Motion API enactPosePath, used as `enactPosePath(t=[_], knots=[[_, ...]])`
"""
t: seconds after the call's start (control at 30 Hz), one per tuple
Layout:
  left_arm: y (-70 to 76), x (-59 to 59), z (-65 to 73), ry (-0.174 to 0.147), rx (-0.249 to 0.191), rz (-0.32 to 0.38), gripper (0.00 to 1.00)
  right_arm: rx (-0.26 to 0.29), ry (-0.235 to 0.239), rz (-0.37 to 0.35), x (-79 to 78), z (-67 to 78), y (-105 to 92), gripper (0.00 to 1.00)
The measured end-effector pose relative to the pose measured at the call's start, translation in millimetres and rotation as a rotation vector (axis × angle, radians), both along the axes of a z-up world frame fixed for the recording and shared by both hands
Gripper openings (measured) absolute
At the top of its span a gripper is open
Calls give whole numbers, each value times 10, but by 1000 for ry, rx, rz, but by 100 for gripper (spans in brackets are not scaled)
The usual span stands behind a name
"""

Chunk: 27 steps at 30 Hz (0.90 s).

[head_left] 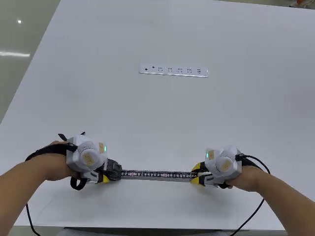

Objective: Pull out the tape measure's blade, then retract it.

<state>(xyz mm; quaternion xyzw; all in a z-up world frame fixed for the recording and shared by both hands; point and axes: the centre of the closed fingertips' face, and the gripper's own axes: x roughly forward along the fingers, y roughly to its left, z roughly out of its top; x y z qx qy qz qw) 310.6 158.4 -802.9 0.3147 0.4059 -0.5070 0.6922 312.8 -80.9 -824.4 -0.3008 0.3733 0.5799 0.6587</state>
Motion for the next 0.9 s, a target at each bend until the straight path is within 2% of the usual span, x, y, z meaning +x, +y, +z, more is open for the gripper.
enactPosePath(t=[0.03,0.13,0.27,0.33,0.4,0.43,0.57,0.67,0.7,0.77,0.8,0.83,0.87,0.9], knots=[[-7,6,2,4,-19,30,38,-1,-3,-10,1,1,3,15],[-2,15,8,-2,-38,59,39,1,-13,-25,7,-1,4,16],[44,33,6,-22,-39,90,40,4,-30,-76,43,-1,-11,19],[103,68,7,-39,-34,127,48,17,-52,-112,82,33,-23,27],[136,106,44,-55,-60,186,60,60,-44,-181,118,81,-16,31],[151,116,62,-56,-74,216,63,77,-41,-203,126,104,-15,32],[247,120,101,-41,-151,348,74,122,-57,-269,128,205,-72,40],[349,102,95,-47,-197,429,78,151,-54,-337,96,252,-141,48],[391,85,93,-46,-217,472,82,155,-57,-349,54,266,-182,51],[420,78,128,-60,-262,511,88,185,-68,-397,26,310,-217,58],[448,88,181,-90,-298,548,92,220,-65,-452,4,342,-235,62],[453,94,216,-106,-334,573,94,240,-66,-477,-16,366,-245,66],[444,82,263,-117,-379,590,97,250,-73,-489,-39,384,-264,68],[408,2,341,-114,-429,598,100,251,-89,-490,-93,409,-298,69]])
